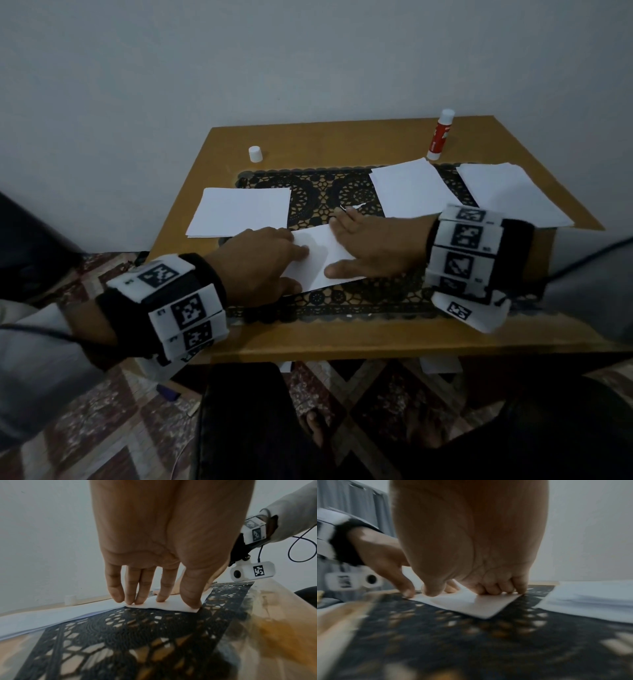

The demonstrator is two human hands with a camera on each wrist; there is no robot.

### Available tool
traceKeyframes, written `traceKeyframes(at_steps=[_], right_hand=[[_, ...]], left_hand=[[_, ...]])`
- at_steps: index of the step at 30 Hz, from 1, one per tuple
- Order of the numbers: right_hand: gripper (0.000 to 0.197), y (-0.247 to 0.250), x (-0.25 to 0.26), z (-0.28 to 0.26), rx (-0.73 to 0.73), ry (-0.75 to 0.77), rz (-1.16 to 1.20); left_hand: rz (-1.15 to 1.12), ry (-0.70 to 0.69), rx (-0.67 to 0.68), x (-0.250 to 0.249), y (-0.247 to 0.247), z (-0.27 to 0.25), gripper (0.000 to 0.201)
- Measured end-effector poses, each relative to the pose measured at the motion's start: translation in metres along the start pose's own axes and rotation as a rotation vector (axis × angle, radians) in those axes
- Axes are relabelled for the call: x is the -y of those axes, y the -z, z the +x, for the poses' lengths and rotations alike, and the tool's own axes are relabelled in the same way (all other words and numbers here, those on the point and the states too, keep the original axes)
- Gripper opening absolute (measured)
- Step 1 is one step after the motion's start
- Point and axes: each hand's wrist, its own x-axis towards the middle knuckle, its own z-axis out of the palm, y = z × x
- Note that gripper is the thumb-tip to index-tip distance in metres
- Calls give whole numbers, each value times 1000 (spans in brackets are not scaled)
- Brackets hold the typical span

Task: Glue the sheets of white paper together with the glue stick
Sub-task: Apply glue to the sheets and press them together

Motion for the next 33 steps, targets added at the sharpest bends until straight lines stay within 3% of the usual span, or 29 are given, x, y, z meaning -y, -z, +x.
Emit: traceKeyframes(at_steps=[5,9,13,16,20,25,29,33], right_hand=[[101,-16,17,-13,21,152,-51],[100,-8,-4,-12,-6,-11,-18],[104,-28,14,-38,60,117,-34],[96,-36,18,-52,33,144,-38],[71,-31,1,-63,-58,108,-7],[61,-28,0,-68,-85,124,-12],[59,-30,0,-65,-103,123,-8],[55,-31,0,-65,-129,125,-13]], left_hand=[[-2,-1,4,0,-2,-1,59],[-8,-8,16,2,-1,3,60],[-16,-13,1,8,2,17,54],[-33,-6,1,9,8,31,45],[-50,11,54,6,16,44,69],[-26,113,83,9,23,55,89],[-86,159,129,12,24,58,84],[-133,162,118,14,24,58,65]])
